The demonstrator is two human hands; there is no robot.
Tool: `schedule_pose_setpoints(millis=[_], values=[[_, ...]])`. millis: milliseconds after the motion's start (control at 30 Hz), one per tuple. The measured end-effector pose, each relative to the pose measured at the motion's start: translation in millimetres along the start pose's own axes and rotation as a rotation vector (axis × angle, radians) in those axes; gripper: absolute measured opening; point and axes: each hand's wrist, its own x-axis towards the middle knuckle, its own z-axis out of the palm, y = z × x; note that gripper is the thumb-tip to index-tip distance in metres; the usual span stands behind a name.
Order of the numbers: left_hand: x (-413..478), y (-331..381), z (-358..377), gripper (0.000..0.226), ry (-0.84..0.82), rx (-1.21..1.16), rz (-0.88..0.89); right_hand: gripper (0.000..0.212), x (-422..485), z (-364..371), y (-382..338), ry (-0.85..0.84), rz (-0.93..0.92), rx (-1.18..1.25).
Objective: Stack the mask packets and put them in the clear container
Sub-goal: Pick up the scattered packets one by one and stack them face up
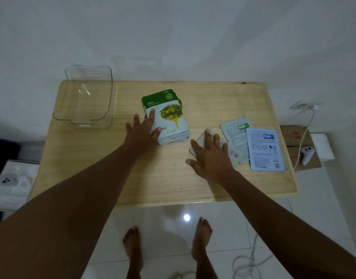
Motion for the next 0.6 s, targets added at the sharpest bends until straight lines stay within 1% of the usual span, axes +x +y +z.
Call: schedule_pose_setpoints(millis=[100,167,233,267,333,400,500,600], values=[[-1,0,-1,0.07,0.001,-0.002,0.004,0.076,0,3,-3,0.055,0.039,0.204],[-2,-1,0,0.071,0.001,-0.005,0.005,0.063,2,3,-4,0.119,0.073,0.312],[-1,-1,0,0.071,0.006,0.003,0.009,0.044,5,3,-5,0.194,0.062,0.336],[0,-1,0,0.071,0.007,0.005,0.01,0.038,4,3,-7,0.229,0.058,0.347],[1,0,-1,0.071,0.006,0.0,0.01,0.035,4,-1,-12,0.312,0.082,0.396],[0,-1,-2,0.071,-0.003,-0.003,0.009,0.033,6,-16,-14,0.412,0.118,0.463],[-1,-1,-3,0.071,-0.018,-0.006,0.01,0.026,14,-49,-7,0.49,0.157,0.565],[0,0,-5,0.072,-0.025,-0.005,0.008,0.02,26,-82,1,0.652,0.155,0.625]])
